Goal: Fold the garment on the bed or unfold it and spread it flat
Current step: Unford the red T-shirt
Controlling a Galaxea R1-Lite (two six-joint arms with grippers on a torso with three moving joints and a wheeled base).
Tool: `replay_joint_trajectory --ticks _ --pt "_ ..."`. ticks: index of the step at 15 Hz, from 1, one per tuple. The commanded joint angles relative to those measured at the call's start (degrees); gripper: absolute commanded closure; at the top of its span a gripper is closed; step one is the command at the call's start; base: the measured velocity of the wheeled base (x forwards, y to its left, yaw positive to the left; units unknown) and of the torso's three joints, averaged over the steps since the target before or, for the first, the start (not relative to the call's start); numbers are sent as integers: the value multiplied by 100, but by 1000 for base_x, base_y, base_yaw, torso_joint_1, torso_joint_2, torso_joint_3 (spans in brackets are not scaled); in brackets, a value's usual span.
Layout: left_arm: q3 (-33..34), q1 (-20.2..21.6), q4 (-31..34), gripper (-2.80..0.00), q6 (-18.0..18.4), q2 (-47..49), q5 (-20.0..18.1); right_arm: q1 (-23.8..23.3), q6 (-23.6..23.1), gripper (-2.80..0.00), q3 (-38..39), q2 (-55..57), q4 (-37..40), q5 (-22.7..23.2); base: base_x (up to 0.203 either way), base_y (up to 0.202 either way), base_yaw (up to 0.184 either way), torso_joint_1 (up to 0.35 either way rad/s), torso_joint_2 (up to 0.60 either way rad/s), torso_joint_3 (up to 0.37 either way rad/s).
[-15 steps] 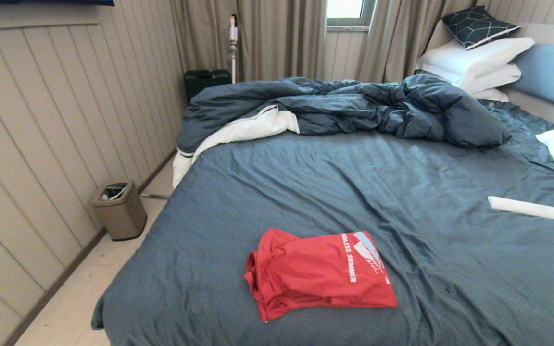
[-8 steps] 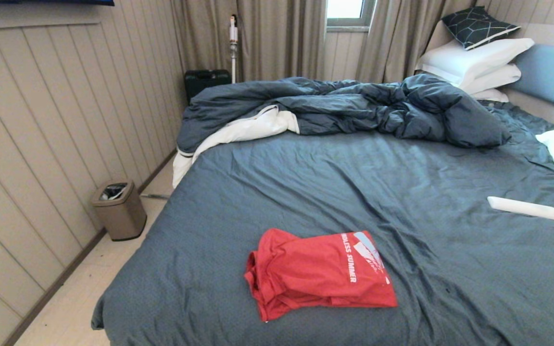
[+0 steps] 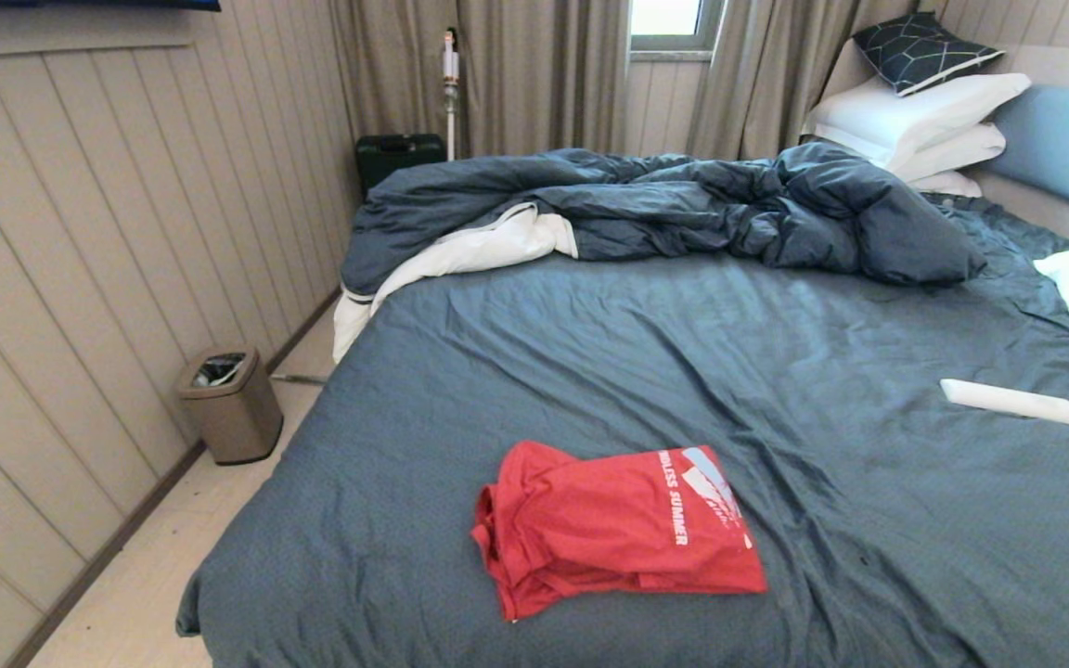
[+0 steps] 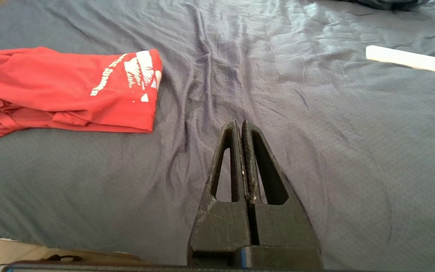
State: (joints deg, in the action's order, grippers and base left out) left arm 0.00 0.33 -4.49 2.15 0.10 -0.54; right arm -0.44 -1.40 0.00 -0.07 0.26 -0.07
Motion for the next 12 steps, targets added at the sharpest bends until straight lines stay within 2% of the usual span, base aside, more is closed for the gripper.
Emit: replay_joint_trajectory --ticks 1,4,12 --pt "0 2 -18 0 -40 -1 1 0 -9 0 0 25 0 -1 0 0 0 0 0 0" --pt "0 2 -44 0 -258 -1 37 0 8 0 0 25 -2 -26 0 0 0 0 0 0" --pt "0 2 -44 0 -241 -1 19 -5 8 0 0 16 0 -23 0 0 0 0 0 0"
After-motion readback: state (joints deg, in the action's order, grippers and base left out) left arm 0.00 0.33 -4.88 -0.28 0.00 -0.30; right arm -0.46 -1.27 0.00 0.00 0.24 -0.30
